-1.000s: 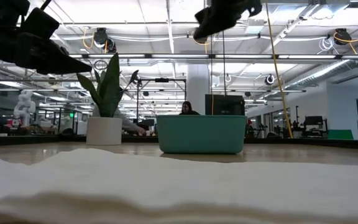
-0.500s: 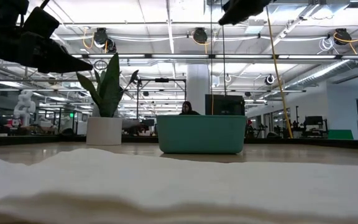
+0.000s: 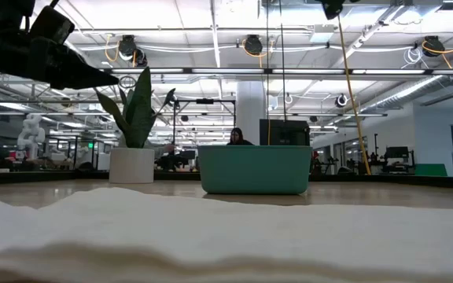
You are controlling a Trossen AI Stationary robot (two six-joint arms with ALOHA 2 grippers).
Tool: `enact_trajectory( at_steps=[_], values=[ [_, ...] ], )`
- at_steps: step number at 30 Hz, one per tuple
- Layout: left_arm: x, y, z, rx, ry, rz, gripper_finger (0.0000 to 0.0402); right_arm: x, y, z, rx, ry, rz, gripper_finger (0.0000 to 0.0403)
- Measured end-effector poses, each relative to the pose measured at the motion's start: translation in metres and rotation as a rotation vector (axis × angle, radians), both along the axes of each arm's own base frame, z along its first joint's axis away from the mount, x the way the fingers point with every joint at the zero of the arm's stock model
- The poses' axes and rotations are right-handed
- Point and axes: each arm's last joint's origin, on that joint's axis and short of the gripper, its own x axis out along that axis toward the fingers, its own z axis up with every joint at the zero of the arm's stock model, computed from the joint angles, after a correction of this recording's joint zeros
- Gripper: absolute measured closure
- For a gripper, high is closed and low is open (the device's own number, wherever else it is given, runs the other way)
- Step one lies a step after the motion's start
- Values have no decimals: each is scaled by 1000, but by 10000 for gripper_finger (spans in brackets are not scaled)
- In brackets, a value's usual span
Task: Pick and placing Produce into tupperware
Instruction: Return to Home Position
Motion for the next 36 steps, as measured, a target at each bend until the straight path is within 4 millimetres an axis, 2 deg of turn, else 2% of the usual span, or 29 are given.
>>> enact_trajectory(
  at_steps=[10,16,24,31,34,36],
  values=[
    [0,-1,4,6,-36,-12,376,-39,-3,-24,62,-55,-150,403],
    [-2,-4,7,24,-60,-38,376,-54,-2,-48,92,-147,-179,403],
    [-7,-6,11,29,-106,-17,376,-51,0,-99,225,-140,-121,403],
    [-9,-6,12,31,-113,16,376,-50,0,-145,299,-279,-121,403],
    [-9,-6,11,32,-103,17,376,-54,1,-157,314,-297,-119,403],
    [-9,-7,10,33,-92,17,376,-56,2,-157,315,-297,-120,403]
  ],
)
